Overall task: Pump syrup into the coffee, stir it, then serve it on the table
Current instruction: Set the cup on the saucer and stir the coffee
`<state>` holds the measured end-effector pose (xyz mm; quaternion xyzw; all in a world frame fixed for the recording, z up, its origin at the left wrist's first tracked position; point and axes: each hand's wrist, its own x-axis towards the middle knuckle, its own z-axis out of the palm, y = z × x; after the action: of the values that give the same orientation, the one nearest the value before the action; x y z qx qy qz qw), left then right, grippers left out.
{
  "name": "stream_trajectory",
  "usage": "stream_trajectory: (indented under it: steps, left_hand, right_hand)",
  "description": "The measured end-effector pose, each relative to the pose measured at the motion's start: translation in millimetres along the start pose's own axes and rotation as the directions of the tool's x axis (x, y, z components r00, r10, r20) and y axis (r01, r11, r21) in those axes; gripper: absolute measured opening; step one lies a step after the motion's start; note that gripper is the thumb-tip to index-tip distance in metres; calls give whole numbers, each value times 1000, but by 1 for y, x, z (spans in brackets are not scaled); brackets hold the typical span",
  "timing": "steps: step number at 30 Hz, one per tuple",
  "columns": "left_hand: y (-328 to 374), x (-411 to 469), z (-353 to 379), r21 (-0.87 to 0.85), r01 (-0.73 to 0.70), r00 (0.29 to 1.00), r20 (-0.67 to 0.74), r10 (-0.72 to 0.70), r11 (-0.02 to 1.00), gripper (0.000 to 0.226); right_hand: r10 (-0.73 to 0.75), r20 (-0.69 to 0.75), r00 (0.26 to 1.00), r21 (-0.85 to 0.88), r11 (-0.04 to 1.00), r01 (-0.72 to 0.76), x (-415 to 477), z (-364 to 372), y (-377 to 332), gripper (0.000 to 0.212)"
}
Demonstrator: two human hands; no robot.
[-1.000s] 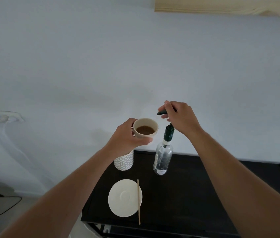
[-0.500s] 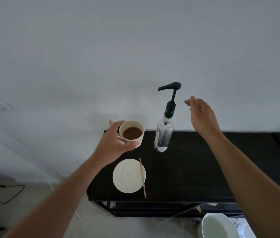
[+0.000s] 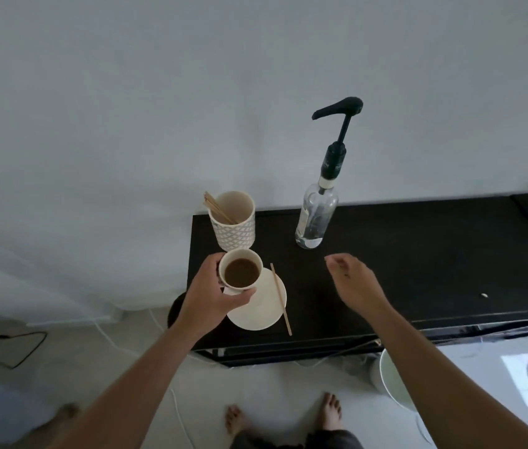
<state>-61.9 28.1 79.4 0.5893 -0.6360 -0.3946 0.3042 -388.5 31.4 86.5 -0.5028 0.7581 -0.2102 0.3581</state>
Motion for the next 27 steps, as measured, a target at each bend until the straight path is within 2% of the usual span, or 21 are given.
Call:
stream_trajectory:
  steps: [4,7,9,15,19,24,27]
  left_hand:
    - [-20,-9,11,-22,16,999,30,-15,1000,87]
    - [-29,-14,17,-8,20,999,42,-19,1000,88]
    - [-33,-15,19,-9,18,998,56,-17,1000,89]
    - [-43,-15,31,34,-6,997,76,3,999,92]
    - [-44,-13,34,50,-24,997,78,20,998,92]
    - [-45,-8,34,34,-31,996,90,28,999,93]
    - [-45,-4,30,28,-8,987,158,4,1000,115]
  right_hand:
    - [59,126,990,-38,998,-54,-15,40,6,28]
    - [87,226,970,-86,994,-70,-27,63,9,11]
    - [87,254,963,-114,992,-59,-35,75,11,13]
    - [131,287,949,-205,976,-73,-48,98,5,33]
    - [145,258,955,-210,974,-91,-53,103,3,26]
    - [134,216,967,-132,985,-107,-58,102,5,19]
    - [124,188,974,-70,991,-113,-58,94,2,13]
